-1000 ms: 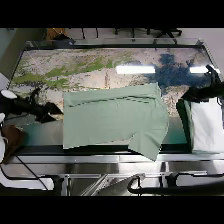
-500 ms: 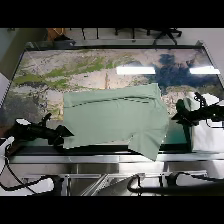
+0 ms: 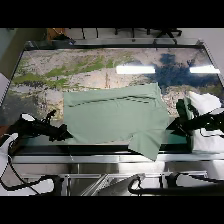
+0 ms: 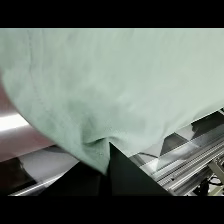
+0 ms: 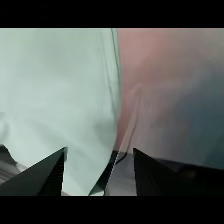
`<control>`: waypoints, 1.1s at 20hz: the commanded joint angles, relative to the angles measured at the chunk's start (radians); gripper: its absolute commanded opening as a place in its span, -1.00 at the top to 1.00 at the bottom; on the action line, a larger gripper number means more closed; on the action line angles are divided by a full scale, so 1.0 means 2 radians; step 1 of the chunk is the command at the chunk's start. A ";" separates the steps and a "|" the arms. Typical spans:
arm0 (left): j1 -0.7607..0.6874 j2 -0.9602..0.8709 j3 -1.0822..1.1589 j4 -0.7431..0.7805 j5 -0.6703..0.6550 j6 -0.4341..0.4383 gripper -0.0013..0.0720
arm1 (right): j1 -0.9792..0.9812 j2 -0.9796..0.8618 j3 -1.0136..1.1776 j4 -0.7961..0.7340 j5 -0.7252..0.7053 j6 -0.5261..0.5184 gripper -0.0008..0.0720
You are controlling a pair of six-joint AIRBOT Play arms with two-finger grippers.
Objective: Fold the shirts.
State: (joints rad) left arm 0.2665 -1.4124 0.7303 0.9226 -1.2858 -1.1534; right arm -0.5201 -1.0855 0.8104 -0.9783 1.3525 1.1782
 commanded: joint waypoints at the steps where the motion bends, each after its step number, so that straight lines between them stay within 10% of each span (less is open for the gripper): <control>1: -0.002 0.000 0.012 -0.004 -0.008 0.000 0.91 | 0.000 0.000 -0.057 0.021 -0.002 0.002 -0.34; 6: -0.002 0.000 0.012 -0.004 0.000 0.001 0.91 | 0.000 0.000 -0.116 0.091 -0.039 -0.046 -0.33; 8: -0.002 0.000 0.012 -0.004 0.000 0.001 0.91 | 0.000 0.000 -0.114 0.134 -0.031 -0.080 0.60; 10: -0.002 0.000 0.012 -0.003 -0.003 0.001 0.91 | 0.000 0.007 -0.113 0.163 -0.021 -0.088 0.93; 22: 0.097 0.162 -0.075 0.107 0.001 -0.074 0.92 | 0.000 0.257 -0.163 0.021 -0.046 0.064 0.94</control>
State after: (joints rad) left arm 0.3878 -1.1706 0.6205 1.1130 -1.3075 -1.2739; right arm -0.5201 -0.6674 0.4919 -0.9356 1.3106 1.2831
